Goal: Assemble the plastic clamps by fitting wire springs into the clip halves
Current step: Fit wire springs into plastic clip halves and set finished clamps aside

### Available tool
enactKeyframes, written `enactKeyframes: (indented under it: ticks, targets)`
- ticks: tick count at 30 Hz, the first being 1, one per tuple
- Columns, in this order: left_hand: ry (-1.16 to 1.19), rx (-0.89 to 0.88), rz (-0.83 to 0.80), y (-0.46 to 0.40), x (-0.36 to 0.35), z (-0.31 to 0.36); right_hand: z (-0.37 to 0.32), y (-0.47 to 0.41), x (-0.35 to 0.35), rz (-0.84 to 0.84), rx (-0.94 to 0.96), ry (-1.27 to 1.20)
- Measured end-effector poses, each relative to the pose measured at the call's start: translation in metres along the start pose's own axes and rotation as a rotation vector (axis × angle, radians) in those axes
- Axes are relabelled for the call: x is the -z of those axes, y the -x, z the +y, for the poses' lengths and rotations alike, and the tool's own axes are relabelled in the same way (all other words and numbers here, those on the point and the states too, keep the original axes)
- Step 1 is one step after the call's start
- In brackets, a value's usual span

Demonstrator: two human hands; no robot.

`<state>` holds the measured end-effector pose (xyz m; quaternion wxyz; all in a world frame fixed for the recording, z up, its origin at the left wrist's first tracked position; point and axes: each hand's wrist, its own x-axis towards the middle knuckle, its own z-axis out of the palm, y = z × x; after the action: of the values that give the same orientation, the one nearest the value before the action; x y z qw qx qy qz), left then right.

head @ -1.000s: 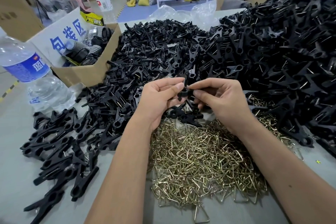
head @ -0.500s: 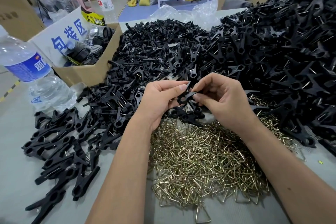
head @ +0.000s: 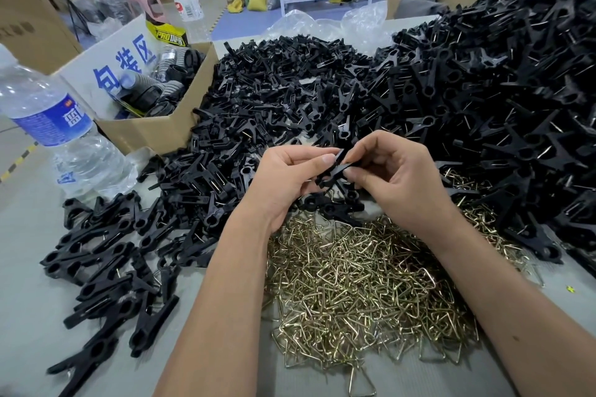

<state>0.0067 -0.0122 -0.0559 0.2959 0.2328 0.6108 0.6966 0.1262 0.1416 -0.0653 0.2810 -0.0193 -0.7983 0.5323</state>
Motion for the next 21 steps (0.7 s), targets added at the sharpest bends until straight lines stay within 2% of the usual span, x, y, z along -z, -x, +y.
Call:
enactKeyframes:
  ticks: [5,8,11,13,15,17,18,21]
  targets:
    - [0.027,0.006,-0.025,-0.002,0.002,-0.001,0.000,-0.001,-0.003,0.115,0.020,0.060]
    - [-0.105,-0.038,-0.062,-0.002,0.006,-0.003,-0.001,0.001,-0.006,0.194,0.024,0.099]
    - [-0.136,-0.095,-0.018,-0.003,0.008,-0.002,-0.004,0.000,-0.007,0.193,-0.005,0.102]
    - [-0.096,-0.149,0.054,-0.004,0.010,-0.001,-0.007,-0.001,-0.007,0.210,0.044,0.245]
    - [-0.033,-0.198,0.163,-0.006,0.013,-0.001,-0.011,-0.001,-0.006,0.089,0.106,0.487]
    - [0.039,-0.214,0.250,-0.007,0.016,-0.001,-0.012,0.001,-0.010,-0.173,0.049,0.742]
    - [0.074,-0.213,0.281,-0.008,0.018,-0.001,-0.013,0.002,-0.013,-0.252,0.017,0.845]
    - [0.127,-0.190,0.311,-0.008,0.020,-0.001,-0.014,0.000,-0.018,-0.278,-0.002,0.880]
